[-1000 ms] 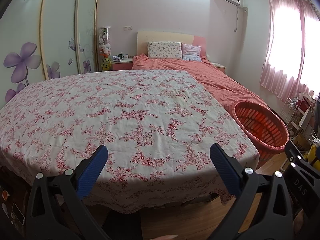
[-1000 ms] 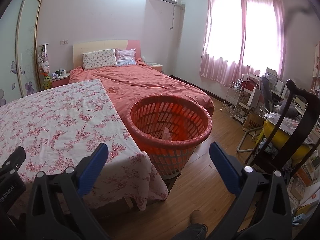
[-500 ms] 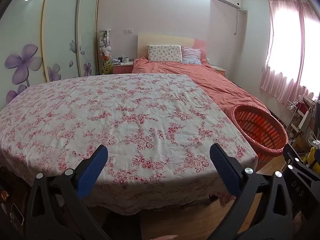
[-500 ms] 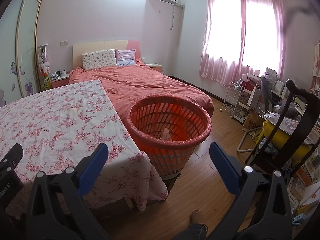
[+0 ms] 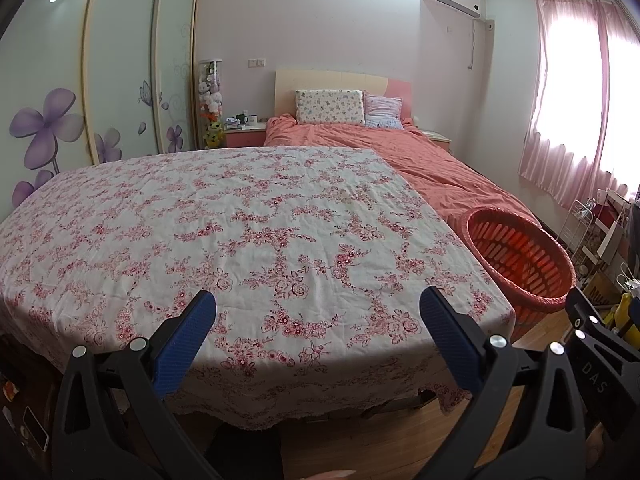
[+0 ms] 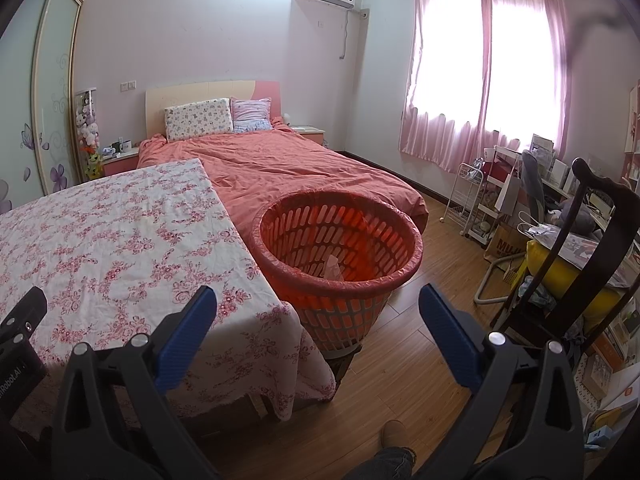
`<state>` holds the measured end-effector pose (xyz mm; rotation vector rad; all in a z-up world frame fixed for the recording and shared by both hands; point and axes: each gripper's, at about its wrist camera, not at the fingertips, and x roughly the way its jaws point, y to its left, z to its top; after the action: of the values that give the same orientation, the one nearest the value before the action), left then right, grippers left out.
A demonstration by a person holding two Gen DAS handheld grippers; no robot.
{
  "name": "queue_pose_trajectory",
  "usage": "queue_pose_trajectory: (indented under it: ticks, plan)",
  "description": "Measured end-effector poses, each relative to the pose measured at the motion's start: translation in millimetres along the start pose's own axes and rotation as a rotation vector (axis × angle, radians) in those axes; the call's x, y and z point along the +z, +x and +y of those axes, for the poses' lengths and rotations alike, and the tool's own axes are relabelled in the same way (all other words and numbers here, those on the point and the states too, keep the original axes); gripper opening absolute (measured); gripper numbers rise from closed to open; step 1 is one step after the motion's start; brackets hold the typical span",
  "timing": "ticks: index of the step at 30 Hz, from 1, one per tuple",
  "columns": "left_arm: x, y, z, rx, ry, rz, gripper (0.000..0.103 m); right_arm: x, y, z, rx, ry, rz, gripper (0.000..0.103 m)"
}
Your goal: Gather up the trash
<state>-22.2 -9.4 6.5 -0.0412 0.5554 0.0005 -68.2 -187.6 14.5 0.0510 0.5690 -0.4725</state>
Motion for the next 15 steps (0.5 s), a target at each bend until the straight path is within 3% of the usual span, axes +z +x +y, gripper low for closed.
queue_pose_trajectory:
  ticks: [15]
  plan:
    - [-2.2,0.1,-1.3,0.000,0.000,0.005,0.100,-0.9,0.3,0.2,0.000,0.002,0.001,0.099]
